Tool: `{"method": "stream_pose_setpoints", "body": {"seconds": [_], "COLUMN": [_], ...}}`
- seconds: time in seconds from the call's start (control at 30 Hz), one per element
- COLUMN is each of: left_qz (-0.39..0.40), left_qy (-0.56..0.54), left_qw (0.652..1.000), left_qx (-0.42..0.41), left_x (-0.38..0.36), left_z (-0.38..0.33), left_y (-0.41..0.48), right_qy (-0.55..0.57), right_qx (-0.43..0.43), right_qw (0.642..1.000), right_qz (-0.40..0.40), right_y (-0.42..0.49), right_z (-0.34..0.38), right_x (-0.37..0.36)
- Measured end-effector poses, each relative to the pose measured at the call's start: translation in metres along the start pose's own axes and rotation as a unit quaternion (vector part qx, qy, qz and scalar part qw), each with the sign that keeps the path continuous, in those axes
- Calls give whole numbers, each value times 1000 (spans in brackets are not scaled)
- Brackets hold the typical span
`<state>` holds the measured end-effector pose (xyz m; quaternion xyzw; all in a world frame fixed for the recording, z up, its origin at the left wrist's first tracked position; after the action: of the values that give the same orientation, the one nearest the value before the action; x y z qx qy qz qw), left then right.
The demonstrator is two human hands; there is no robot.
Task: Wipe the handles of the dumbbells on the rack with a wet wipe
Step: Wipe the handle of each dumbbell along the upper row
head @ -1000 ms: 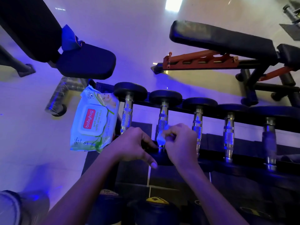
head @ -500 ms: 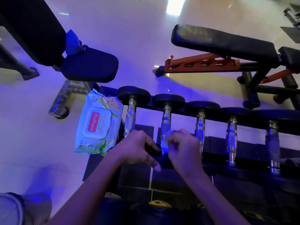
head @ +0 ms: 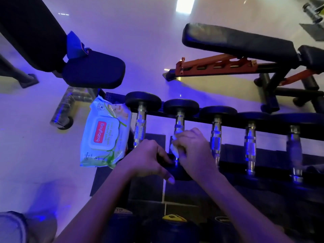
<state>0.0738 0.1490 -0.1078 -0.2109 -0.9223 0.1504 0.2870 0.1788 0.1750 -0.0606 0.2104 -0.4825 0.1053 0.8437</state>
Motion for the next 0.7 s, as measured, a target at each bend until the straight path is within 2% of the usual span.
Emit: {"method": "stream_pose_setpoints", "body": {"seconds": [0.1, 0.27, 0.4, 0.5, 0.57, 0.7], "left_qz": [-8, -19, -15, -17, -22, -13], "left_qy": [-2, 20, 22, 12, 15, 22], "left_qw": [1000, 1000, 1000, 1000, 1000, 1000], "left_qx": [-6, -1, -1, -6, -4, 11], "left_x": [1, 1, 1, 1, 1, -1], "left_z": [1, 5, 2, 1, 2, 7], "left_y": [0, 2, 2, 1, 2, 3], "right_qy": [-9, -55, -102, -70, -56, -40], "right_qx": [79, 18, 45, 62, 57, -7], "right_qw": [993, 996, 981, 975, 980, 995], "right_qz": [87, 64, 159, 202, 182, 87], "right_y": [-7, 52, 34, 8, 17, 46], "right_z": [10, -14, 4, 10, 1, -14], "right_x": [-10, -2, -21, -28, -27, -16]}}
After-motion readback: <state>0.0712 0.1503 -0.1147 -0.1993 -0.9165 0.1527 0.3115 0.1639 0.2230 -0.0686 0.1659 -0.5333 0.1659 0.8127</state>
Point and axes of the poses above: each hand's wrist, its own y-axis towards the middle knuckle, its own x-axis out of the back of the hand, z = x × y, the point moved 8 cm from there along y, towards the middle knuckle, and after that the axes turned 4 degrees about -z, right-handed, at the moved point
